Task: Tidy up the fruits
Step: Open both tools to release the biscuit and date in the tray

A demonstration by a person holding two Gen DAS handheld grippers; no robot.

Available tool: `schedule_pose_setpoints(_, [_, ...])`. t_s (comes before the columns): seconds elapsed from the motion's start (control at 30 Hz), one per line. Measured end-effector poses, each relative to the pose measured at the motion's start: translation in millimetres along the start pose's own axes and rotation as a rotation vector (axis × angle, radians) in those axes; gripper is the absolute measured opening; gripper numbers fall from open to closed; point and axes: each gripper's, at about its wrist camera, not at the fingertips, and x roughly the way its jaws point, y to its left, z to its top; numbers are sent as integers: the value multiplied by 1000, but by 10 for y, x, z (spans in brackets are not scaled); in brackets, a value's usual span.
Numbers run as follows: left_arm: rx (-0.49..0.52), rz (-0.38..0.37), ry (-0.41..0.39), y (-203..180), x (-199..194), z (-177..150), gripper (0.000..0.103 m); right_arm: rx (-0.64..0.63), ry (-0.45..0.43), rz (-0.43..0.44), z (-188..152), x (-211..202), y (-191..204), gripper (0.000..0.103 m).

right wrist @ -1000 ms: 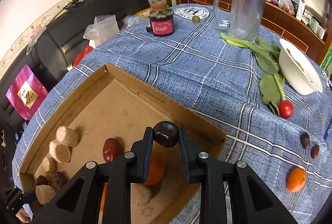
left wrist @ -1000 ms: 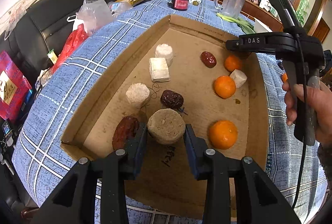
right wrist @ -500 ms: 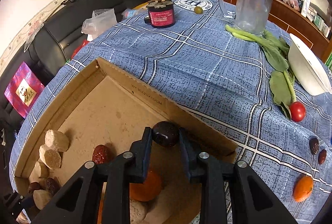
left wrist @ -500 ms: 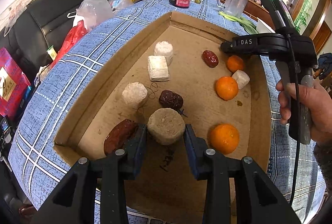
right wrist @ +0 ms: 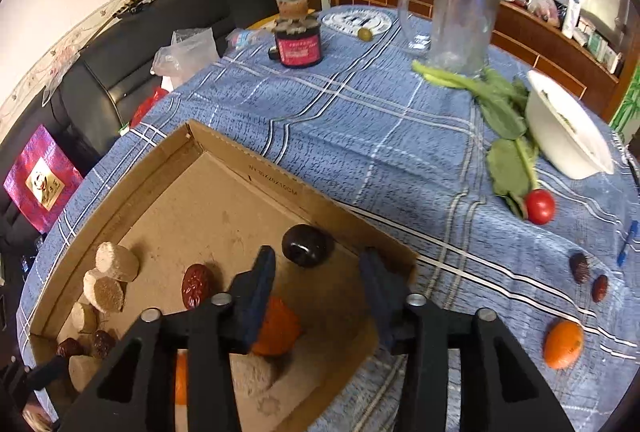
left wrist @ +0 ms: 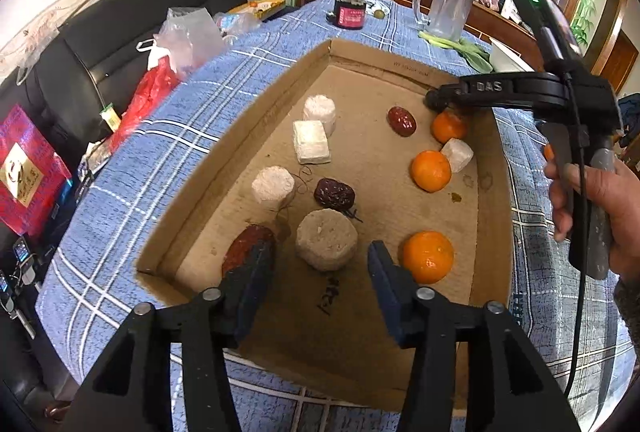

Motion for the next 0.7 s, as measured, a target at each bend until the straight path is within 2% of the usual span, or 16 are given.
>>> schedule_pose_setpoints(0.2, [7,19,-47,-56,-171,11,52,22,-40,19,-193,-369,-68,49])
schedule_pose_setpoints(0.27, [16,23,-68,-117,-235,24,58,27,-54,24,-306,-505,-82,49])
schedule_pose_setpoints(0.43, [53,15,-117,-349,-362,81,63,27,-88,9,-708,-885,-175,49])
schedule_pose_setpoints(0.5, [67,7,-127,-448,-386,100,65,40,-90,-5,-865,-993,-255,52])
schedule_pose_setpoints(0.57, [86,-5,-134,-588,-400,127,70,65,-92,-17,-1033,-1100,-366,54])
schedule_pose_setpoints(0.7, [127,-30,-141,-867,-405,176,72,138,-89,-54,-1352,-1296,-655,54])
